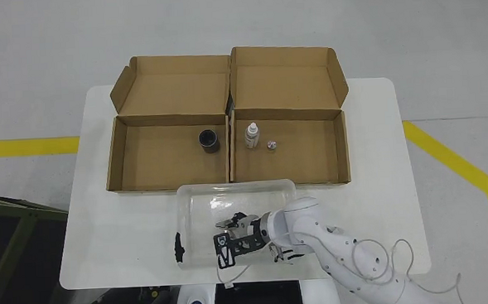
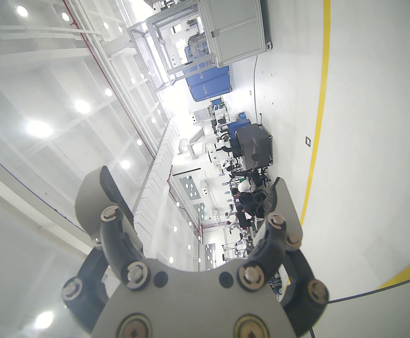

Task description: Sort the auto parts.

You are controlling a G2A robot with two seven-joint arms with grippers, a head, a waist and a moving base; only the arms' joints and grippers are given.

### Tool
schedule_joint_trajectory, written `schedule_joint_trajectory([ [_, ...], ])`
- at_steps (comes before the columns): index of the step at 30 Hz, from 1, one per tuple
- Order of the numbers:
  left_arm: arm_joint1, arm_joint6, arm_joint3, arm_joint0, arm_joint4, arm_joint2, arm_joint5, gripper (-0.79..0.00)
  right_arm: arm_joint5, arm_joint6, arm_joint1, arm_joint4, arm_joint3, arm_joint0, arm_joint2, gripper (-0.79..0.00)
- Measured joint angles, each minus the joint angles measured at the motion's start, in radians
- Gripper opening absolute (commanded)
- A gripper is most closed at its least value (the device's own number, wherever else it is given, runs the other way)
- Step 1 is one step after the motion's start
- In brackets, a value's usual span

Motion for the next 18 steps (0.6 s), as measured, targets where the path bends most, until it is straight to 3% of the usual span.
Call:
schedule_joint_trajectory([
  [4, 0.000, 0.000, 0.000, 0.000, 0.000, 0.000, 0.000, 0.000, -0.001, -0.006, 0.000, 0.007, 0.004, 0.004, -0.002, -0.785],
  [18, 0.000, 0.000, 0.000, 0.000, 0.000, 0.000, 0.000, 0.000, -0.019, -0.056, 0.007, 0.074, -0.046, 0.021, 0.029, -0.785],
])
